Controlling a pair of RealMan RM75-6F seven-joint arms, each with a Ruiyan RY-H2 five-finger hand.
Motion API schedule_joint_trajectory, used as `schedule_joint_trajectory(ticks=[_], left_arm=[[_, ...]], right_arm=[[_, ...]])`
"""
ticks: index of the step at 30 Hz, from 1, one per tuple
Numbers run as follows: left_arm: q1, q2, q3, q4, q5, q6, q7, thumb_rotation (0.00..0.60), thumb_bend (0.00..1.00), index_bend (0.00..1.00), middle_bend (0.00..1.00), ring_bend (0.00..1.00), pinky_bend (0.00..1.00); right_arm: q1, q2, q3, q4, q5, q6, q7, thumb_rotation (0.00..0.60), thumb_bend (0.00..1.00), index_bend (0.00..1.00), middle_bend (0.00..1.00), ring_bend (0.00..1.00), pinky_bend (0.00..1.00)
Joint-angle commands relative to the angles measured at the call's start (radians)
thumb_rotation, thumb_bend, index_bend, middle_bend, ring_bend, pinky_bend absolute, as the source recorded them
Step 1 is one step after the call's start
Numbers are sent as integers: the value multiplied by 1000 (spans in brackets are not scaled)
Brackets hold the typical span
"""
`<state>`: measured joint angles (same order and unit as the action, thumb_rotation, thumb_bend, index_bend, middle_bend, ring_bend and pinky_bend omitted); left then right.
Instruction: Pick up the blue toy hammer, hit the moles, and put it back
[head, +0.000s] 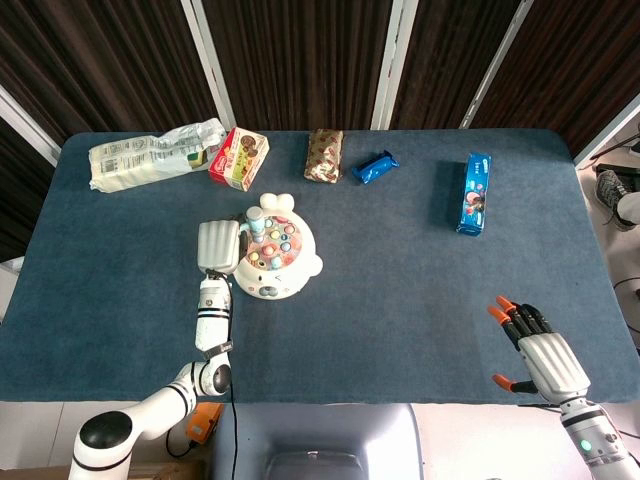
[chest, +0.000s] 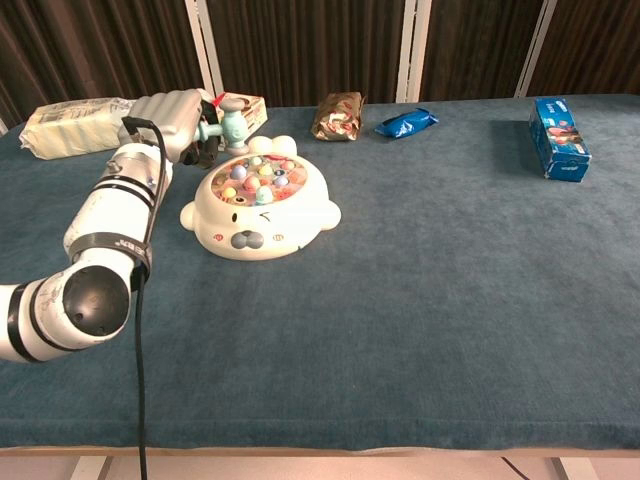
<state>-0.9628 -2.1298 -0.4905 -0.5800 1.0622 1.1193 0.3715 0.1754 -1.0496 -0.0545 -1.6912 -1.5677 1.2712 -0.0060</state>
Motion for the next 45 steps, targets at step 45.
schedule_joint_trajectory(ticks=[45], left_arm=[[325, 203, 265, -368, 149, 183, -99, 600, 842, 746, 954, 1000, 1000]], right_arm=[[0, -11, -10, -5, -20, -3, -22, 600, 275, 0, 0, 0, 0]])
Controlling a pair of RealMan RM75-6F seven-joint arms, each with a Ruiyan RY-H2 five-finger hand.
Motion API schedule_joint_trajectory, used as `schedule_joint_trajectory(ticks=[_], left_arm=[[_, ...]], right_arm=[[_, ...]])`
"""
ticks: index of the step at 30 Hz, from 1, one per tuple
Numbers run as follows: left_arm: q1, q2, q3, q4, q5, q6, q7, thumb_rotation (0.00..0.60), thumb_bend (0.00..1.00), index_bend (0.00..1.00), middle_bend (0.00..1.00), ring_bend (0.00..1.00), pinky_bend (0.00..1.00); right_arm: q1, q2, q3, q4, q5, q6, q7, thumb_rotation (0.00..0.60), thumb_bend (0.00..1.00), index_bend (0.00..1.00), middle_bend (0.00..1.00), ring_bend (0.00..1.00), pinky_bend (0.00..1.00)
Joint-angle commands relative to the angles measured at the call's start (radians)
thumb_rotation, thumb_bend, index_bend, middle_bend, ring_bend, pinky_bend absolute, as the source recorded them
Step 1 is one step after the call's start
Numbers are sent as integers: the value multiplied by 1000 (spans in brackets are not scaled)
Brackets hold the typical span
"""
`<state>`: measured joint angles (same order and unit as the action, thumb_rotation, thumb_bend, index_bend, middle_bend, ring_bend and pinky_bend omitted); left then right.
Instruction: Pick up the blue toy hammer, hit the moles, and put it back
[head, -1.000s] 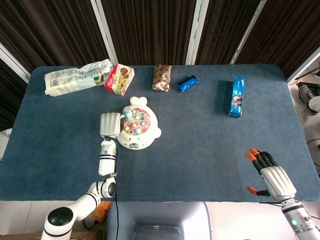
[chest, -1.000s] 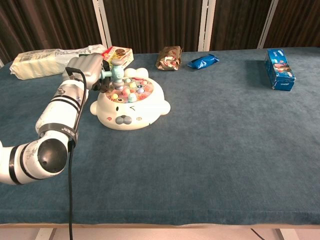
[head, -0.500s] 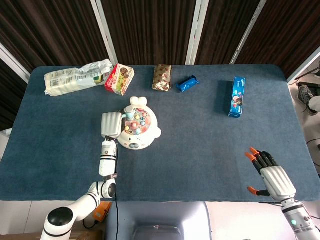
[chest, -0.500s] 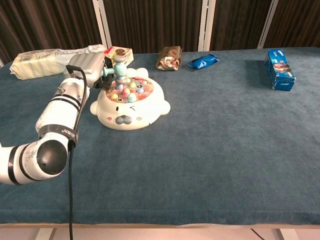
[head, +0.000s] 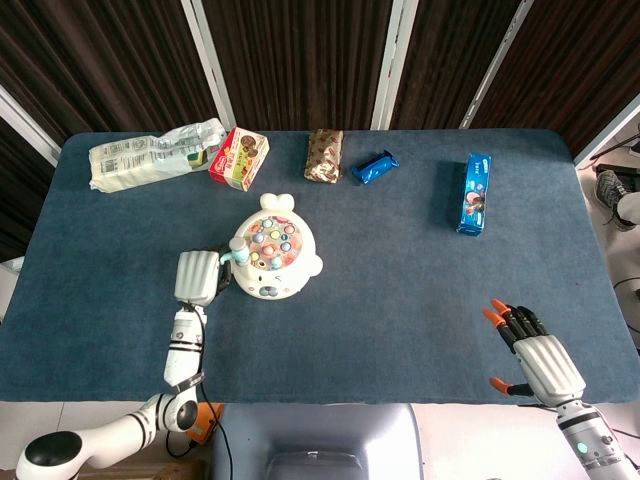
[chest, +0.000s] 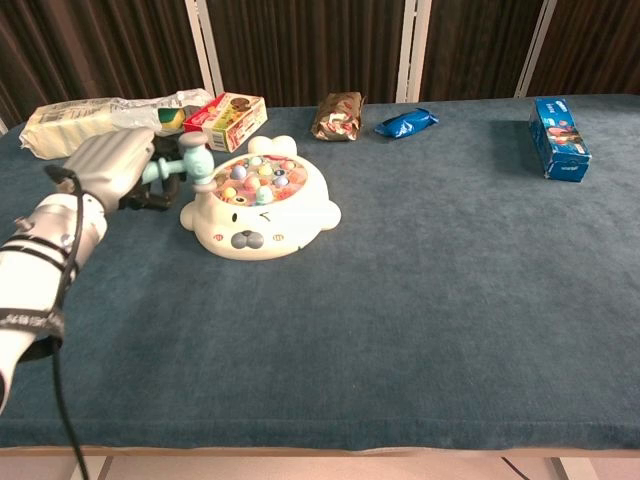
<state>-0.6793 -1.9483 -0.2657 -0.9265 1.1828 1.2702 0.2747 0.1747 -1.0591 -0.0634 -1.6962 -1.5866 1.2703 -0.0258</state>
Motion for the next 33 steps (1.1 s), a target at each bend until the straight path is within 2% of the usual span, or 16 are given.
schedule_joint_trajectory(ticks=[1, 6, 17, 31, 33], left_arm=[[50, 19, 47, -15, 35, 41, -6, 600, 842, 746, 954, 1000, 1000], [78, 2, 52, 37, 39, 48, -38, 600, 842, 747, 950, 1000, 1000], [83, -81, 55, 235, 53, -2, -81, 600, 837, 731, 903, 1000, 1000], [95, -109, 61, 306, 69, -44, -54, 600, 836, 688, 816, 999, 1000], [98, -108, 64, 310, 77, -39, -54, 600, 816, 667, 782, 970, 1000]], right_arm=[[1, -2, -2, 0, -2, -3, -3, 600, 276, 0, 0, 0, 0], [1, -2, -7, -1, -9, -4, -6, 600, 275, 0, 0, 0, 0], [0, -2, -8, -1, -9, -1, -6, 600, 276, 0, 0, 0, 0], [1, -8, -6, 0, 2, -7, -18, 600, 276, 0, 0, 0, 0], [1, -8, -5, -1, 3, -7, -19, 600, 275, 0, 0, 0, 0]])
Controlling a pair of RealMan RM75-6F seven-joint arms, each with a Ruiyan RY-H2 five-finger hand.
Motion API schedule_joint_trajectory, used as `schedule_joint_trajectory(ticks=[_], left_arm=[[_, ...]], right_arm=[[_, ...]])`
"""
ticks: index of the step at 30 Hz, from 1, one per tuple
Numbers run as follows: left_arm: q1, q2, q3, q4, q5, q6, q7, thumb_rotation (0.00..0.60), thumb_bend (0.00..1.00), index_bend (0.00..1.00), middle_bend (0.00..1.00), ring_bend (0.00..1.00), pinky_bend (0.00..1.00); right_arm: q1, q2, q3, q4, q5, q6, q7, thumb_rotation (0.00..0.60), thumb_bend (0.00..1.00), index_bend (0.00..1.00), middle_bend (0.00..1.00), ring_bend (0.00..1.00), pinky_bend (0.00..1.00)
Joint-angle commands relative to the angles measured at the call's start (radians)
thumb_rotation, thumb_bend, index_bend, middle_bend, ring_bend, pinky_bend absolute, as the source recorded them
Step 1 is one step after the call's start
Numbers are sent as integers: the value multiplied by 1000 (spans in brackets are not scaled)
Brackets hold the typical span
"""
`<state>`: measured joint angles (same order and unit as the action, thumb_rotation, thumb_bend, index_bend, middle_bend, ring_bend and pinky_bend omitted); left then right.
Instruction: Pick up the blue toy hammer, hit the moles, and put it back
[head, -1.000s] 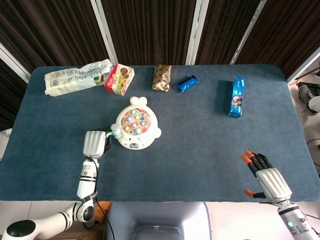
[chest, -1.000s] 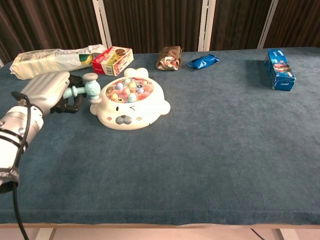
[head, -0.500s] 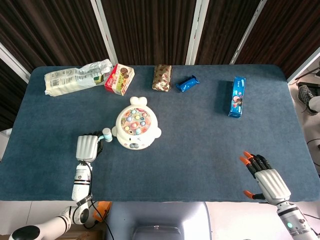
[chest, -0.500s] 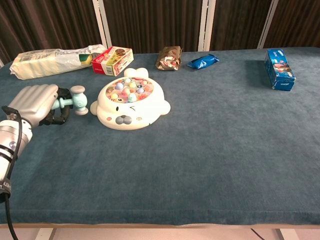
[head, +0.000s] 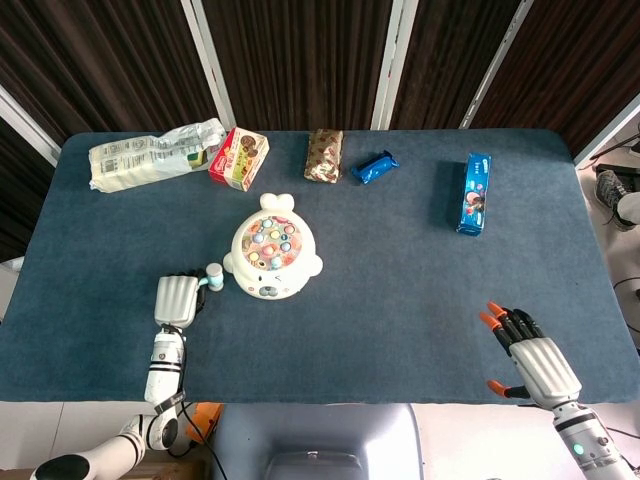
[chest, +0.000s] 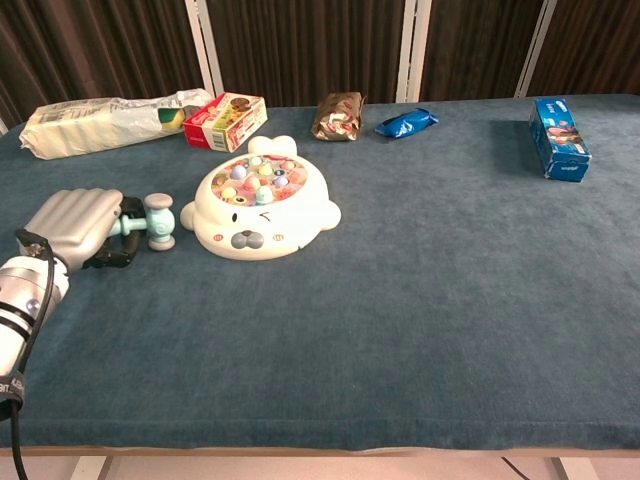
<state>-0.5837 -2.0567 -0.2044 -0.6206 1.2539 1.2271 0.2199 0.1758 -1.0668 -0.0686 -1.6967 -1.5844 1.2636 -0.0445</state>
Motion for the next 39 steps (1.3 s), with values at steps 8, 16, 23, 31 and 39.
schedule_joint_trajectory(ticks=[8, 16, 23, 31, 39], left_arm=[[16, -2, 11, 28, 21, 1, 1, 600, 739, 580, 652, 767, 1000], [34, 9, 10, 9, 13, -32, 17, 600, 737, 542, 596, 662, 686], [49, 25, 20, -19, 22, -42, 17, 600, 719, 466, 480, 445, 522], [53, 49, 19, -51, 15, -78, 36, 600, 681, 376, 374, 333, 466], [58, 73, 21, -86, 12, -100, 52, 600, 658, 332, 365, 332, 452]], right_arm=[[0, 1, 0, -1, 1, 1, 2, 600, 276, 0, 0, 0, 0], [-1, 2, 0, 0, 0, 4, 4, 600, 276, 0, 0, 0, 0], [-2, 2, -1, -1, -1, 4, 3, 600, 275, 0, 0, 0, 0], [-2, 1, -3, -2, -4, 3, 1, 600, 276, 0, 0, 0, 0], [-4, 1, 0, -1, 1, 8, 2, 600, 276, 0, 0, 0, 0]])
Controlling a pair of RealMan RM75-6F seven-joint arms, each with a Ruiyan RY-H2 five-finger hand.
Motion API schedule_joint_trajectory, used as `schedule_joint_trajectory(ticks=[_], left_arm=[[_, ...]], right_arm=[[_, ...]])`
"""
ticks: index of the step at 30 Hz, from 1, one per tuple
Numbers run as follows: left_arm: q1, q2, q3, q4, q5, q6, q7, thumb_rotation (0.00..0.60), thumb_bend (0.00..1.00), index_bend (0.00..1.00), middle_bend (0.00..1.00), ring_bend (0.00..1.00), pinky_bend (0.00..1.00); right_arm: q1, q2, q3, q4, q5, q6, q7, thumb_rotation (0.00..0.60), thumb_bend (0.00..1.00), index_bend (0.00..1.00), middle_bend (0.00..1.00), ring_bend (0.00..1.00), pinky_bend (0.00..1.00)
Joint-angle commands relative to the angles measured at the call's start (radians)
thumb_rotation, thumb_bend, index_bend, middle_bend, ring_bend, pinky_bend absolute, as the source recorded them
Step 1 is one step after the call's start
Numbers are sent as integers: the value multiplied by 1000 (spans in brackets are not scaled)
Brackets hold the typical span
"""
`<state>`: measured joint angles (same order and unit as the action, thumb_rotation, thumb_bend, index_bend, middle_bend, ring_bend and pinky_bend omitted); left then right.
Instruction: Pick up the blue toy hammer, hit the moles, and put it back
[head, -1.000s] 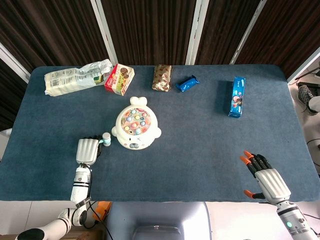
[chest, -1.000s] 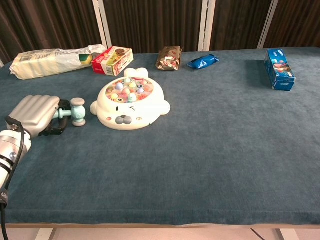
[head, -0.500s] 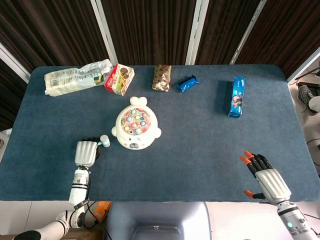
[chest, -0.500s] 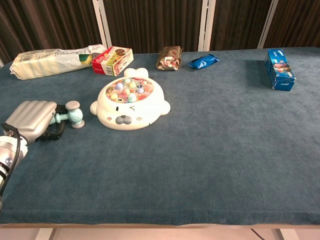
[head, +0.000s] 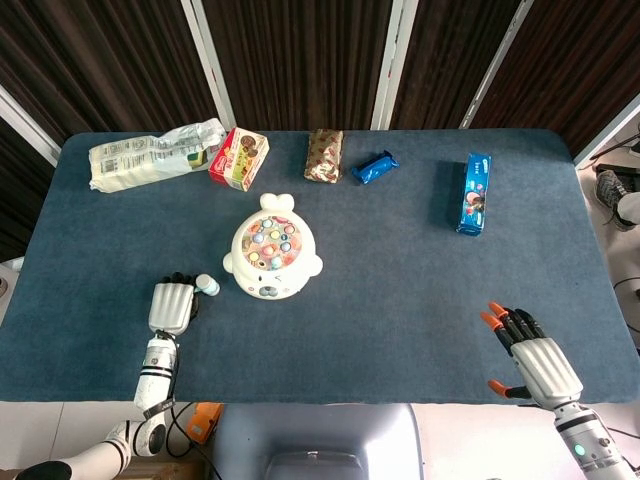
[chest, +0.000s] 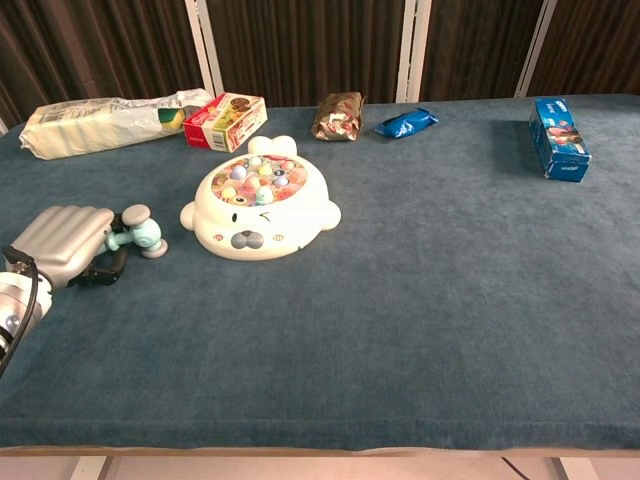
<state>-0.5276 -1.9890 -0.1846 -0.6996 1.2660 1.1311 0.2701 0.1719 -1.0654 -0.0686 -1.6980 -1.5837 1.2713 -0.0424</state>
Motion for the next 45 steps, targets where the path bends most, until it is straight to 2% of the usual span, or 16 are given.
schedule_joint_trajectory(ticks=[1, 6, 11, 16, 21, 29, 45], left_arm=[[2, 8, 2, -11, 0, -5, 3, 600, 649, 324, 363, 330, 452], [5, 18, 1, -28, -3, -11, 13, 600, 554, 253, 318, 299, 449], [6, 26, 1, -39, 2, -3, 5, 600, 503, 187, 257, 252, 438], [7, 36, 3, -52, 8, 0, 3, 590, 493, 172, 249, 247, 429], [9, 47, 3, -71, 11, 4, 5, 520, 480, 162, 238, 238, 418], [11, 66, -9, -106, -2, -4, -2, 465, 447, 136, 231, 230, 415], [12, 116, -25, -184, -18, -4, -15, 419, 426, 117, 226, 222, 399]], right_arm=[[0, 0, 0, 0, 0, 0, 0, 600, 276, 0, 0, 0, 0], [0, 0, -1, 0, -1, -1, -1, 600, 276, 0, 0, 0, 0], [0, 0, -1, -1, -1, -1, -2, 600, 275, 0, 0, 0, 0], [-1, 0, -1, -1, -1, 1, -1, 600, 275, 0, 0, 0, 0], [-1, 0, -1, -1, -1, 0, -2, 600, 276, 0, 0, 0, 0], [-1, 1, -2, -2, -3, 1, -2, 600, 276, 0, 0, 0, 0], [-1, 0, -2, -3, -1, -1, -7, 600, 275, 0, 0, 0, 0]])
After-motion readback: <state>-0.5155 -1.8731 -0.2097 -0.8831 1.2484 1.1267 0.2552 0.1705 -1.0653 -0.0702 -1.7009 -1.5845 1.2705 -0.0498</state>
